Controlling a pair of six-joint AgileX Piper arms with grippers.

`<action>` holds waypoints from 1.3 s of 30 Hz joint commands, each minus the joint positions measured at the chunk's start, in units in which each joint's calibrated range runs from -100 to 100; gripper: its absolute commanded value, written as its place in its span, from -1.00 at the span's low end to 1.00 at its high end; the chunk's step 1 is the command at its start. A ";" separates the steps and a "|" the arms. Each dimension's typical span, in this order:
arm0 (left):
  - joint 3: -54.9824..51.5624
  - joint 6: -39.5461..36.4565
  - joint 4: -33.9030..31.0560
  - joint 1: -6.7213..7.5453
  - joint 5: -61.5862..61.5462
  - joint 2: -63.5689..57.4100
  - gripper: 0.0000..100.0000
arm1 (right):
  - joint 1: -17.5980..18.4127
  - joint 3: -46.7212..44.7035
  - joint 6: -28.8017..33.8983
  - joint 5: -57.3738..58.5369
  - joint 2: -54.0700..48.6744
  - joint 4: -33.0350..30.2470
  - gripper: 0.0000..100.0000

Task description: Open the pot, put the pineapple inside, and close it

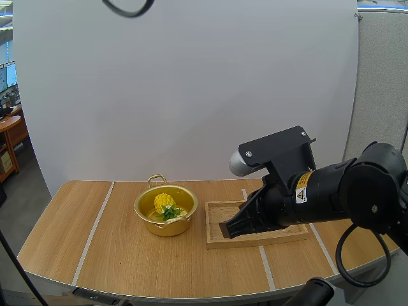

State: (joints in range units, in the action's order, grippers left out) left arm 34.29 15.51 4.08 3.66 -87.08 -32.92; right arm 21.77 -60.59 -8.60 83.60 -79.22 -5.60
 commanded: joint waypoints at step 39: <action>-46.92 6.32 12.16 0.10 -12.92 22.99 -1.00 | -0.14 -0.03 -0.62 -0.74 -0.54 -0.74 -1.00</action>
State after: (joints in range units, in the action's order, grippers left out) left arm -0.06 16.29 9.81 3.66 -100.00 -15.27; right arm 21.77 -60.59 -8.78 83.60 -79.22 -5.81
